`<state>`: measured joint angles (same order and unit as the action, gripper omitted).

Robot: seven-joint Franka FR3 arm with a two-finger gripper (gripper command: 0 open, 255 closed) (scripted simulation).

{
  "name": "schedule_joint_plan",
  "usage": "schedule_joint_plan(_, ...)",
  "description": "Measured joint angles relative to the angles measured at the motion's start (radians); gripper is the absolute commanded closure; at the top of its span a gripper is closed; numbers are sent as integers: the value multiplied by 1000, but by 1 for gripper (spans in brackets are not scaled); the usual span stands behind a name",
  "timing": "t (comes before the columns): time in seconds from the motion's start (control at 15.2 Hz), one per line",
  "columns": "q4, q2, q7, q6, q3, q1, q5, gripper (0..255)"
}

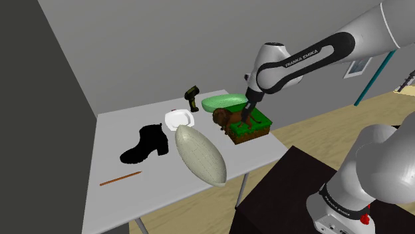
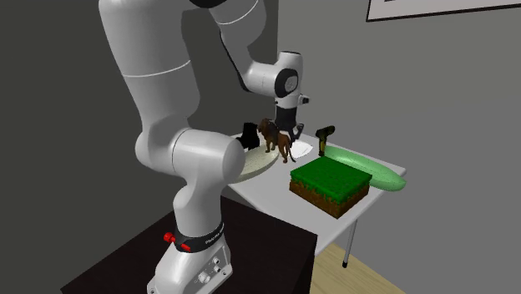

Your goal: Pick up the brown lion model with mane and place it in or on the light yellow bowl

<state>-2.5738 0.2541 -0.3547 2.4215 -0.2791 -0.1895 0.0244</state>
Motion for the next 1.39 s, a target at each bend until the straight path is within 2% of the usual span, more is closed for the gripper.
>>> schedule_joint_plan(0.33,96,-92,122,1,83,-70,35,255)
schedule_joint_plan(0.92,320,-286,291,-22,178,-157,56,255)
schedule_joint_plan(1.39,313,-349,292,48,186,-163,69,255)
